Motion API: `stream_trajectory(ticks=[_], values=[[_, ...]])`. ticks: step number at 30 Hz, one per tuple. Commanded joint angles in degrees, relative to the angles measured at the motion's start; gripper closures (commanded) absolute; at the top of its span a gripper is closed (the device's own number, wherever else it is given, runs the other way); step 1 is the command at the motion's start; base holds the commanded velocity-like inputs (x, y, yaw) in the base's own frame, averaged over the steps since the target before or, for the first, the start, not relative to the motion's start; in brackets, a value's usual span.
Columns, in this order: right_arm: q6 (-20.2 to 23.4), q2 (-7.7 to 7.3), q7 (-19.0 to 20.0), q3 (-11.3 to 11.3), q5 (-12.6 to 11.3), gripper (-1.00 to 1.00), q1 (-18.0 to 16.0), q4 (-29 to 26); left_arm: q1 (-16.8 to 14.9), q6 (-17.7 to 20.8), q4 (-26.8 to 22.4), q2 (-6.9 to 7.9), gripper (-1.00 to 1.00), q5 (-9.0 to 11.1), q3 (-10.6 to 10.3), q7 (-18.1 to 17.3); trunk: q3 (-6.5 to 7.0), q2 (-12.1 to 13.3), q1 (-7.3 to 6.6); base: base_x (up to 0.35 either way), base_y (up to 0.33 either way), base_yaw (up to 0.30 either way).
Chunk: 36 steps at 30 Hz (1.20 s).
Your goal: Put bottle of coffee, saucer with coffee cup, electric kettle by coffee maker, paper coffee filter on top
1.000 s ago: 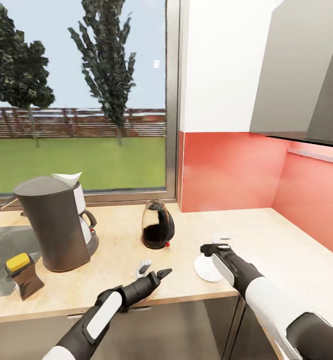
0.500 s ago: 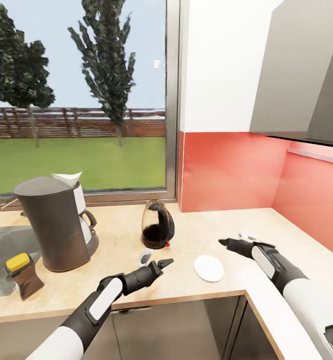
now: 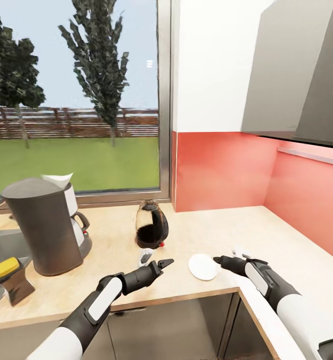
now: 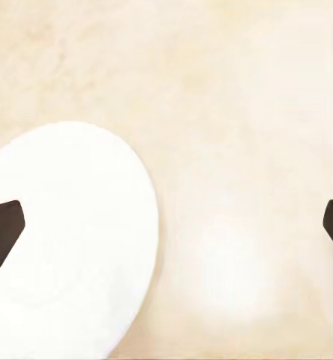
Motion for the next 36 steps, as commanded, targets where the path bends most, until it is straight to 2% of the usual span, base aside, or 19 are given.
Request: stream_trajectory(ticks=[1,13,17,19,22,25,27,31,33,36], values=[[0.15,-0.05,0.05,0.26,-0.06,-1.00,-0.02,-0.03,-0.02,0.26,0.02,0.00,-1.00,0.30,0.02,-0.04,-0.02,-0.04,0.02,0.000,0.000,-0.282],[0.18,0.27,0.05,0.32,-0.06,-1.00,0.02,0.14,-0.34,0.26,0.00,0.23,-1.00,0.32,0.44,0.32,-0.02,-0.04,0.02,0.000,0.000,-0.278],[5.83,0.71,0.10,0.37,-0.12,-1.00,0.06,-0.27,-1.19,0.66,0.26,0.37,-1.00,0.40,0.84,0.89,-0.02,-0.04,0.02,0.000,0.000,-0.040],[9.40,1.21,0.25,0.41,-0.14,-1.00,0.06,-0.42,-4.87,0.98,1.26,0.37,-1.00,0.68,0.96,2.75,-0.02,-0.04,0.02,0.000,0.000,-0.006],[10.17,1.89,0.80,0.40,-0.16,-1.00,0.06,-0.55,-8.08,1.16,2.09,0.40,-1.00,0.90,1.02,4.39,-0.02,-0.04,0.02,0.000,0.000,-0.001],[10.64,2.11,5.65,0.25,-0.17,-1.00,0.05,-1.17,-11.83,1.90,3.86,0.43,-1.00,1.10,2.49,4.95,-0.02,-0.04,0.02,0.000,0.000,0.000],[10.86,2.12,7.16,0.17,-0.20,-1.00,0.06,-1.30,-13.34,3.55,5.53,0.36,-1.00,1.13,3.86,4.99,-0.02,-0.04,0.02,0.000,0.000,0.000],[10.14,3.43,8.44,0.76,-0.19,-1.00,1.37,-1.07,-12.01,2.86,6.81,-0.48,-1.00,-0.02,4.12,3.69,-0.02,-0.05,0.02,0.000,0.000,0.000],[10.59,4.08,9.09,0.35,-0.19,-1.00,0.80,-0.86,-11.37,3.50,7.47,0.13,-1.00,0.08,3.61,4.36,-0.02,-0.05,0.02,0.000,0.000,0.000],[11.03,5.05,8.10,-0.12,-0.21,-1.00,0.34,-0.68,-10.39,4.44,8.45,0.69,-1.00,-0.99,2.62,5.32,-0.02,-0.05,0.02,0.000,0.000,0.000]])
